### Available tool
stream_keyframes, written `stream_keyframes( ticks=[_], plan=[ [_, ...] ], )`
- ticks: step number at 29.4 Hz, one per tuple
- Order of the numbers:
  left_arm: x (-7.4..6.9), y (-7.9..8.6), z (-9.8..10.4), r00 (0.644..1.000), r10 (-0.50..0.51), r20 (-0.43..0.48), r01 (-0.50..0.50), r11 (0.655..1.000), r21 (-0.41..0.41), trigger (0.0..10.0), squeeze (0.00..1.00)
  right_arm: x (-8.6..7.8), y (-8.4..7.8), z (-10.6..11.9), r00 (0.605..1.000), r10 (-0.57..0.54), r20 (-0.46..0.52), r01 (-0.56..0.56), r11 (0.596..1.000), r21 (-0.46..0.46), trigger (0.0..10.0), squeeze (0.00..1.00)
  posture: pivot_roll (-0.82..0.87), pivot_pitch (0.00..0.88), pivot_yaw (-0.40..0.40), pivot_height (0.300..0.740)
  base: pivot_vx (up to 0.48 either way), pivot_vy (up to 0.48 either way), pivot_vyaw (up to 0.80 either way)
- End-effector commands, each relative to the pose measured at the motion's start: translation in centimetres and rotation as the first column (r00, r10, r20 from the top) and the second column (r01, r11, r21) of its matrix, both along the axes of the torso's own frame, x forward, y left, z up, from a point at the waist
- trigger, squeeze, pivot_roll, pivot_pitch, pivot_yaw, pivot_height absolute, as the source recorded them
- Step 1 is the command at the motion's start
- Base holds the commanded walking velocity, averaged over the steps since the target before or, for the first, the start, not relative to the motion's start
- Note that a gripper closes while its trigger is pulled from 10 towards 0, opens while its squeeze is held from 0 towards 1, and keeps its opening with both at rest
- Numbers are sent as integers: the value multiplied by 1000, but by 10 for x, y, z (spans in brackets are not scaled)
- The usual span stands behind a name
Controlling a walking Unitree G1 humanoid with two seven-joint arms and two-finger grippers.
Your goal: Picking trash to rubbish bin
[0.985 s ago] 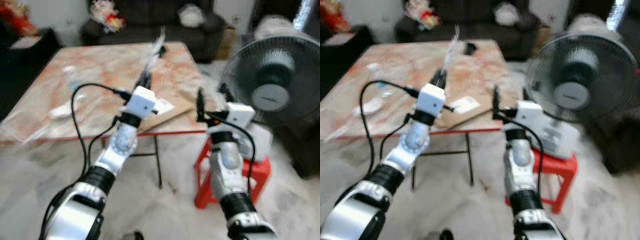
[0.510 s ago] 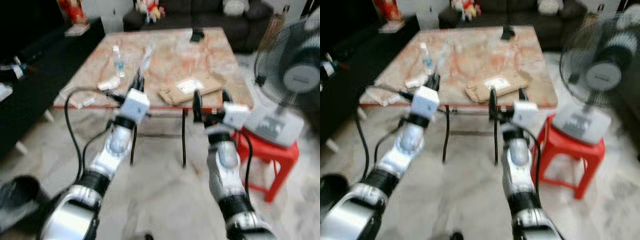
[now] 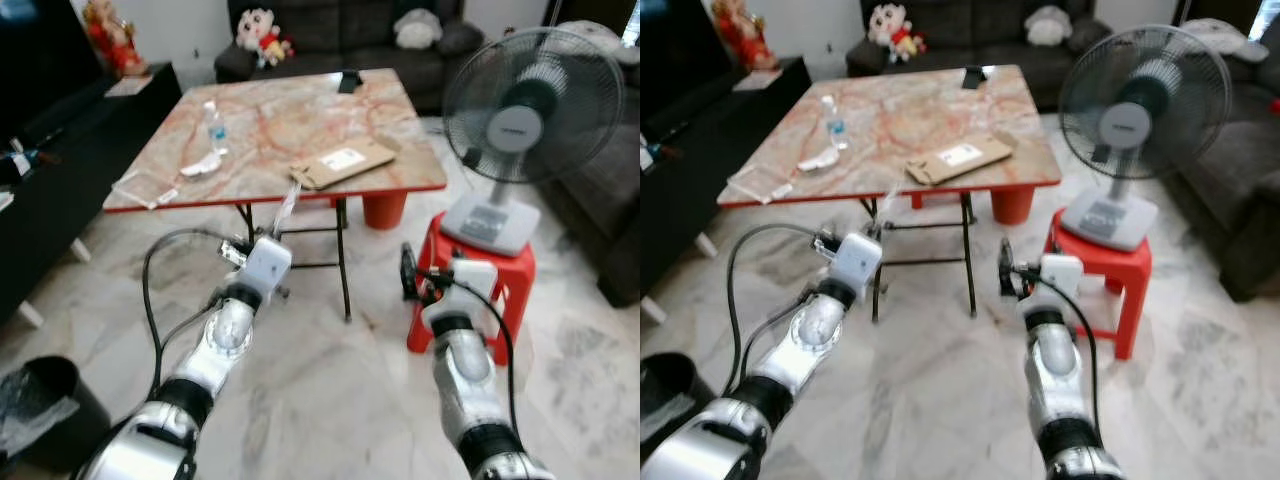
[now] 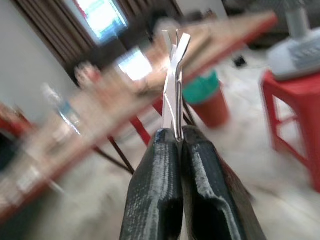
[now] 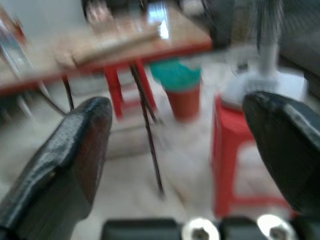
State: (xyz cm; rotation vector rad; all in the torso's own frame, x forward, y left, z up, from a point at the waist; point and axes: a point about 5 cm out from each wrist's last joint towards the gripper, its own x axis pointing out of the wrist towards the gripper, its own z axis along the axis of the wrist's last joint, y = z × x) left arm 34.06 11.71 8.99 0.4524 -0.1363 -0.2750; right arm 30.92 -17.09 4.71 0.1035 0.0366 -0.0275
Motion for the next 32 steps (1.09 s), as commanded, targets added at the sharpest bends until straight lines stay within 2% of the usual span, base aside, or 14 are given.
stream_keyframes(
  ticks=[1,3,5,7,8,9,10,13,14,15,16,22,27,32],
  plan=[
    [-11,21,-34,975,76,-208,-82,997,-18,10000,0,-13,0,-26,990,-3,-140,8,999,32,10000,0,-63,0,55,740,0,0,0],
    [-19,27,-50,953,98,-286,-103,995,-3,10000,0,-24,-4,-41,975,-8,-220,16,999,36,10000,0,-66,0,54,740,0,0,0],
    [-37,40,-78,885,152,-440,-160,987,18,10000,0,-49,-7,-70,923,5,-384,9,999,33,10000,0,-71,0,56,740,0,0,0],
    [-44,45,-87,857,172,-486,-190,982,12,10000,0,-60,-9,-81,893,3,-450,1,1000,10,10000,0,-71,0,56,740,0,0,0],
    [-54,52,-98,817,203,-540,-224,974,27,10000,0,-74,-10,-93,858,-1,-513,9,1000,13,10000,0,-70,0,55,740,0,0,0],
    [-57,54,-101,802,213,-558,-233,972,36,10000,0,-78,-10,-96,847,-2,-531,15,1000,20,10000,0,-70,0,55,740,0,0,0],
    [-69,60,-112,760,237,-605,-248,966,67,10000,0,-92,-11,-106,810,-11,-586,26,1000,17,10000,0,-75,0,56,740,0,0,0],
    [-87,71,-128,691,284,-665,-281,953,115,10000,0,-112,-12,-120,751,-32,-659,57,998,17,10000,0,-87,0,64,740,0,0,0],
    [-92,75,-132,665,294,-687,-307,946,108,10000,0,-116,-11,-122,741,-34,-670,67,997,23,10000,0,-91,0,67,740,0,0,0],
    [-92,75,-132,665,294,-687,-307,946,108,10000,0,-116,-11,-122,741,-34,-670,67,997,23,10000,0,-91,0,67,740,0,0,0],
    [-99,79,-136,635,309,-708,-332,937,112,10000,0,-120,-9,-125,732,-32,-680,76,996,35,10000,0,-94,0,68,740,0,0,0],
    [-113,87,-145,564,348,-749,-405,907,117,10000,0,-131,-5,-131,688,-29,-725,79,996,35,10000,0,-99,0,74,740,0,0,0],
    [-114,88,-146,554,349,-756,-395,909,131,10000,0,-126,-3,-130,691,-29,-722,73,997,29,10000,0,-100,0,85,740,0,0,0],
    [-114,88,-147,542,368,-756,-371,912,177,10000,0,-122,-1,-128,698,-34,-716,65,998,16,10000,0,-101,0,91,740,0,0,785]
  ],
)
